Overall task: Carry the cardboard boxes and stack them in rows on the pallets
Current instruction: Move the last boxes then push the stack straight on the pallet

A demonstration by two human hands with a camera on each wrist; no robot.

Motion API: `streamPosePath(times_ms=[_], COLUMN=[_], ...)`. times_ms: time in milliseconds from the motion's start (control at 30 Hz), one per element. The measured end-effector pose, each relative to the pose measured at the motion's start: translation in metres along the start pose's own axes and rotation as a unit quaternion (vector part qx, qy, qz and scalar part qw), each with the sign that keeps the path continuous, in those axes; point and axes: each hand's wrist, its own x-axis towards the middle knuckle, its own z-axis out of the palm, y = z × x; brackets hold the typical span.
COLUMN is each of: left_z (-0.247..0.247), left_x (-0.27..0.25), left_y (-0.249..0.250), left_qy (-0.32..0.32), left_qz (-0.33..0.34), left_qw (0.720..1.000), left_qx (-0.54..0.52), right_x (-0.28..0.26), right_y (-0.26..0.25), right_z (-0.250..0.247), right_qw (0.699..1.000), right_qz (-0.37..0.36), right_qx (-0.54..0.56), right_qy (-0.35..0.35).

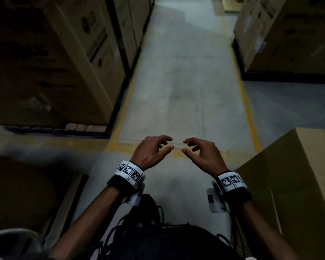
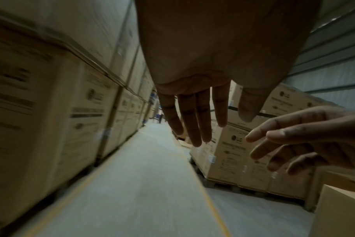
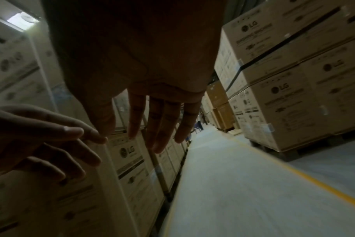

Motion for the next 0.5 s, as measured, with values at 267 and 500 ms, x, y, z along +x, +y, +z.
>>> streamPosePath(times_ms=[267, 500], left_z=[0.002, -0.003], left_x=[0.251, 0.479], left_y=[-0.012, 0.030], left_qy=[-0.082, -0.153], left_qz=[0.083, 0.164], left_qw=[0.993, 0.974], left_qx=[-0.020, -0.042], right_x=[0.175, 0.321], right_y=[0.075, 0.128], right_z=[-0.043, -0.116], right_qw=[0.994, 0.974], right_qz=[0.076, 0.162], right_qx=[-0.028, -0.031], right_qy=[0.072, 0.153])
